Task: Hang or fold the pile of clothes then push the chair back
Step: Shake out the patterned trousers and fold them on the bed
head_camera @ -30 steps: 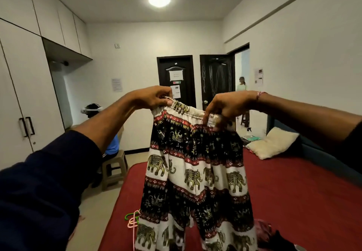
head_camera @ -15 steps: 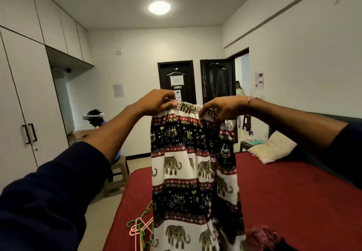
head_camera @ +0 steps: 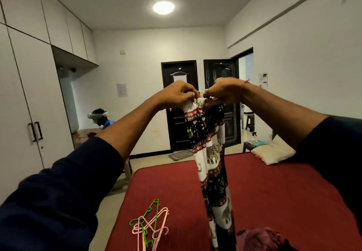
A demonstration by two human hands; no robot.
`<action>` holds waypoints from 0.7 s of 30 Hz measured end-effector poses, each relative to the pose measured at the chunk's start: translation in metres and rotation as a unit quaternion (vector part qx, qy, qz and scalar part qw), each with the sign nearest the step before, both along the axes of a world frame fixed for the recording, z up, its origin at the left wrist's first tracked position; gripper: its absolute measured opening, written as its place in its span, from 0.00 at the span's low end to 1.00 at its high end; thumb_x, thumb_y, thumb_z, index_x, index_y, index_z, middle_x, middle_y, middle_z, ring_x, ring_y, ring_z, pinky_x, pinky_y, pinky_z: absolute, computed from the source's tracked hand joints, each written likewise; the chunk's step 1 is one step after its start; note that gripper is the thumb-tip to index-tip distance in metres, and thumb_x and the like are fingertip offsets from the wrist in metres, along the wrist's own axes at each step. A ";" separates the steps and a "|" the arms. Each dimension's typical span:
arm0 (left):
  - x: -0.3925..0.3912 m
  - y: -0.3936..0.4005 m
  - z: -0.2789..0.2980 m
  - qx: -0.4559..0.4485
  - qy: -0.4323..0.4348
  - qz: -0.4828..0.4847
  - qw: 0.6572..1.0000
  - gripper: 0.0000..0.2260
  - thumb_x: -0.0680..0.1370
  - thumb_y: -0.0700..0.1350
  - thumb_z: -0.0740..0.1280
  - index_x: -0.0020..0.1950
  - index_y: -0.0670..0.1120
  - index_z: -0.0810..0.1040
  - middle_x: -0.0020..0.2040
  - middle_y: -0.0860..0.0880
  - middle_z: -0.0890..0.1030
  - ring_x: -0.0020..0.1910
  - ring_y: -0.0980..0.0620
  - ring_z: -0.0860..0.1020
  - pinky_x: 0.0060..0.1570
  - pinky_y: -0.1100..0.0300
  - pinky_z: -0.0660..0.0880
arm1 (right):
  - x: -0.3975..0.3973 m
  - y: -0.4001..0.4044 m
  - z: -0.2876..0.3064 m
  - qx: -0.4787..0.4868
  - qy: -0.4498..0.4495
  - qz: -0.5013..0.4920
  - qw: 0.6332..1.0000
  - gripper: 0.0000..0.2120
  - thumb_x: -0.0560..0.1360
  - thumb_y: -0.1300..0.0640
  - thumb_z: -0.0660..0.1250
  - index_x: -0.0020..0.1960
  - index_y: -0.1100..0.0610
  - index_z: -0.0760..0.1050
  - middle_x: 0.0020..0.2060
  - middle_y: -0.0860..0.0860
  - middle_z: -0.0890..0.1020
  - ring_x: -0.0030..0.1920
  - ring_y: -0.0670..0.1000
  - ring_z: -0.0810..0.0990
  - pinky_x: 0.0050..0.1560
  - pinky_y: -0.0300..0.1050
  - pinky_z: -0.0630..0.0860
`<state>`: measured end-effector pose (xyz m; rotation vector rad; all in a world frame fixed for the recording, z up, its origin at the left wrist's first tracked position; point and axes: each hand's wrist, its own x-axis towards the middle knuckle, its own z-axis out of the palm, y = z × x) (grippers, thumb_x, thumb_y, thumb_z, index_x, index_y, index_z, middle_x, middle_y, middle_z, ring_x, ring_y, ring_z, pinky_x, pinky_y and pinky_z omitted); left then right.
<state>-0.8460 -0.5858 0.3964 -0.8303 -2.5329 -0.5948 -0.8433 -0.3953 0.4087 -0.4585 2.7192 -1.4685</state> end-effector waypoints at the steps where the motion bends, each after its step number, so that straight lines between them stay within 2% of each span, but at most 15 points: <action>1: 0.002 0.003 -0.001 0.025 -0.024 0.001 0.999 0.14 0.84 0.42 0.58 0.58 0.39 0.82 0.54 0.46 0.82 0.50 0.51 0.80 0.44 0.66 0.77 | 0.000 -0.004 -0.001 -0.025 -0.013 -0.001 1.000 0.04 0.79 0.68 0.65 0.46 0.65 0.76 0.50 0.58 0.82 0.44 0.49 0.85 0.37 0.37 0.83; 2: 0.004 0.005 -0.001 0.053 -0.048 0.002 0.997 0.17 0.85 0.44 0.55 0.58 0.38 0.82 0.54 0.46 0.82 0.52 0.48 0.79 0.47 0.61 0.78 | -0.001 -0.006 -0.001 -0.042 -0.023 -0.002 0.999 0.03 0.79 0.68 0.65 0.47 0.65 0.76 0.53 0.59 0.80 0.48 0.52 0.84 0.42 0.40 0.84; 4: 0.006 0.009 -0.001 0.097 -0.085 0.007 0.992 0.24 0.86 0.50 0.49 0.61 0.38 0.80 0.56 0.46 0.82 0.56 0.46 0.78 0.53 0.54 0.77 | -0.002 -0.010 -0.002 -0.060 -0.037 -0.007 0.997 0.03 0.80 0.67 0.65 0.47 0.65 0.75 0.53 0.59 0.79 0.46 0.52 0.84 0.42 0.41 0.83; 6: 0.007 0.011 0.000 0.117 -0.113 0.019 0.986 0.31 0.85 0.59 0.45 0.63 0.39 0.79 0.58 0.45 0.81 0.59 0.44 0.78 0.53 0.52 0.77 | -0.001 -0.013 -0.001 -0.068 -0.056 -0.003 0.996 0.04 0.81 0.66 0.64 0.48 0.65 0.74 0.53 0.59 0.80 0.43 0.51 0.84 0.40 0.39 0.82; 8: 0.009 0.012 0.002 0.114 -0.146 0.033 0.982 0.39 0.82 0.66 0.41 0.64 0.39 0.79 0.57 0.43 0.80 0.57 0.44 0.79 0.52 0.52 0.80 | -0.002 -0.015 -0.001 -0.067 -0.075 0.002 0.995 0.03 0.81 0.65 0.64 0.50 0.66 0.75 0.54 0.60 0.81 0.42 0.50 0.84 0.42 0.39 0.82; 12: 0.006 0.011 0.004 0.071 -0.169 0.034 0.982 0.46 0.78 0.71 0.38 0.61 0.37 0.81 0.53 0.40 0.83 0.52 0.45 0.82 0.54 0.50 0.81 | -0.004 -0.017 -0.002 -0.103 -0.116 0.025 0.988 0.07 0.82 0.64 0.61 0.56 0.67 0.74 0.49 0.60 0.82 0.43 0.50 0.84 0.46 0.38 0.81; 14: 0.000 0.009 0.004 0.041 -0.150 0.028 0.987 0.42 0.78 0.71 0.48 0.56 0.37 0.83 0.46 0.41 0.83 0.45 0.45 0.82 0.52 0.50 0.81 | -0.005 -0.020 -0.004 -0.125 -0.115 0.054 0.984 0.06 0.82 0.64 0.62 0.57 0.65 0.75 0.52 0.60 0.82 0.45 0.50 0.84 0.49 0.38 0.80; 15: -0.002 0.007 0.004 0.010 -0.128 0.022 0.991 0.36 0.78 0.69 0.56 0.53 0.37 0.83 0.41 0.40 0.81 0.40 0.45 0.79 0.48 0.53 0.81 | -0.006 -0.022 -0.005 -0.130 -0.111 0.060 0.983 0.06 0.82 0.64 0.62 0.56 0.65 0.75 0.54 0.60 0.82 0.48 0.50 0.83 0.54 0.40 0.80; 17: -0.005 0.005 0.003 -0.066 -0.084 0.010 0.994 0.23 0.76 0.60 0.69 0.52 0.40 0.85 0.39 0.37 0.80 0.37 0.47 0.76 0.39 0.61 0.74 | -0.009 -0.024 -0.009 -0.119 -0.109 0.046 0.986 0.06 0.83 0.62 0.60 0.53 0.64 0.74 0.55 0.61 0.80 0.51 0.50 0.81 0.60 0.42 0.77; 19: -0.004 0.001 0.004 -0.095 -0.077 -0.005 0.992 0.16 0.75 0.54 0.73 0.55 0.43 0.85 0.41 0.39 0.82 0.36 0.49 0.76 0.37 0.61 0.71 | -0.013 -0.026 -0.012 -0.117 -0.110 0.033 0.986 0.08 0.83 0.62 0.60 0.59 0.64 0.73 0.56 0.61 0.79 0.52 0.50 0.80 0.61 0.41 0.76; 21: -0.001 -0.003 0.007 -0.109 -0.082 -0.003 0.991 0.14 0.76 0.49 0.73 0.57 0.43 0.84 0.37 0.48 0.81 0.35 0.55 0.76 0.37 0.65 0.70 | -0.015 -0.025 -0.015 -0.120 -0.121 0.033 0.985 0.12 0.83 0.61 0.60 0.64 0.66 0.70 0.57 0.61 0.80 0.52 0.52 0.83 0.58 0.43 0.80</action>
